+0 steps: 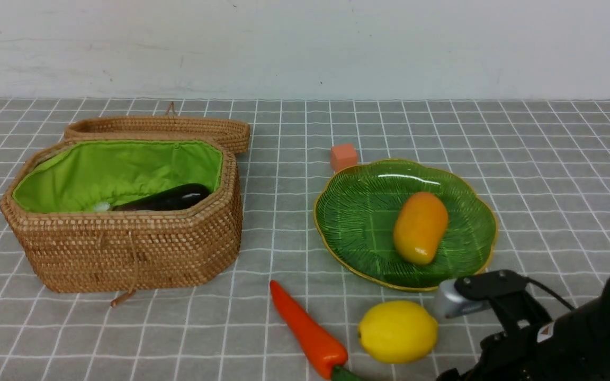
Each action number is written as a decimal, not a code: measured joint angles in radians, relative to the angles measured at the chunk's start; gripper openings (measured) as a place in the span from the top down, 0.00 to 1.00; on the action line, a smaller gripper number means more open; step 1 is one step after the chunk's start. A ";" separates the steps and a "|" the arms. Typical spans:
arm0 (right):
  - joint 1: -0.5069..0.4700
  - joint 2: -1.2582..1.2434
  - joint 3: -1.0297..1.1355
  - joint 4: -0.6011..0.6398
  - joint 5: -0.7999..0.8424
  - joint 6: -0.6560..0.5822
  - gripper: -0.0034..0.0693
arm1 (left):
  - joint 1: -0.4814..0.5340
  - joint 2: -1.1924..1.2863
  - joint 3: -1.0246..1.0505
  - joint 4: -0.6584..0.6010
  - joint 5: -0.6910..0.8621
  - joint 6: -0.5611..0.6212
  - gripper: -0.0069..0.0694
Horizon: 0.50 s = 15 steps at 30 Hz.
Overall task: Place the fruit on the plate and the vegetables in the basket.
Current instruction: Use the right arm to grab a mangosteen and put it into the right plate
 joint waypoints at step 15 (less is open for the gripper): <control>-0.001 0.016 -0.083 -0.041 0.151 0.015 0.23 | 0.000 0.000 0.000 0.000 0.000 0.000 0.83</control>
